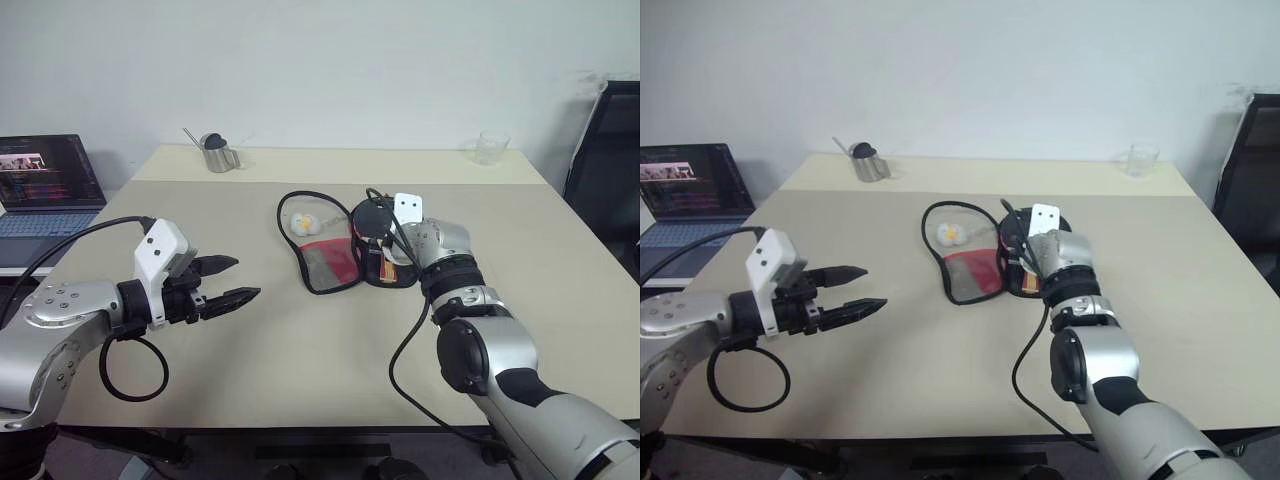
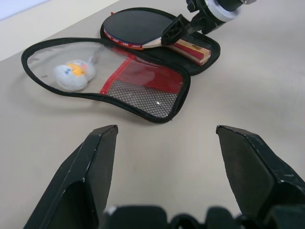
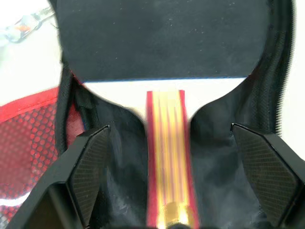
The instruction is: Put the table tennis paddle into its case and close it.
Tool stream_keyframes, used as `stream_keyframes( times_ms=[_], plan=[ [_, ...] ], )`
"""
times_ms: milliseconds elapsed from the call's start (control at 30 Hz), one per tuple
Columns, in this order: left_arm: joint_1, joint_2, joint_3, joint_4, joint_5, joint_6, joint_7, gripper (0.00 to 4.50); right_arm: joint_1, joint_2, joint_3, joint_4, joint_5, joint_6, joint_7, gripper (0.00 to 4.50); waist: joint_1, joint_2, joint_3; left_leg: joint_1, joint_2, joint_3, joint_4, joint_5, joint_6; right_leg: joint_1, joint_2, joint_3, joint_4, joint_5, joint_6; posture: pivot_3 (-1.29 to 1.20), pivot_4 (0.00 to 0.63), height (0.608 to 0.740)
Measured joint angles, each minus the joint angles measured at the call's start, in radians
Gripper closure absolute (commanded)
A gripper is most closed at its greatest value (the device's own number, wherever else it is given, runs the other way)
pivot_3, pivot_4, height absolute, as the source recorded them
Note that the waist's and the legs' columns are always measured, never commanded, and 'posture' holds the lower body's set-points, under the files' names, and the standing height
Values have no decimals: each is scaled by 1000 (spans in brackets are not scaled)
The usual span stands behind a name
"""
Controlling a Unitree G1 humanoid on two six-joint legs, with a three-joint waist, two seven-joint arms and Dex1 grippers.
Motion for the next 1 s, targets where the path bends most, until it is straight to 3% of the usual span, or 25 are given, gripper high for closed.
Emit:
stream_keyframes(
  times_ms=[100, 200, 467, 1000],
  plan=[
    [1, 0, 0, 0, 0, 0, 0, 880, 13, 2, 1, 4, -2, -2, 0, 41, 1, 0, 0, 0, 0, 0, 0, 0, 0, 0, 0, 0, 0, 0, 0, 0, 150, 740],
    [6, 0, 1, -1, 0, 0, 0, 880, 20, 2, 1, 16, -4, -7, 1, 589, 1, 0, 0, 0, 0, 0, 0, 0, 0, 0, 0, 0, 0, 0, 0, 0, 150, 740],
    [14, 0, 6, -3, -1, 14, 2, 880, 27, 2, -10, 56, -2, -29, -4, 3344, 0, 0, 0, 0, 0, 0, 0, 0, 0, 0, 0, 0, 0, 0, 0, 0, 150, 740],
    [14, 1, 8, -5, 0, 15, 2, 880, 26, -1, -10, 62, -3, -35, -19, 3414, 1, -1, -1, 0, 0, 0, 0, 0, 0, 0, 0, 0, 0, 0, 0, 0, 150, 740]
  ],
)
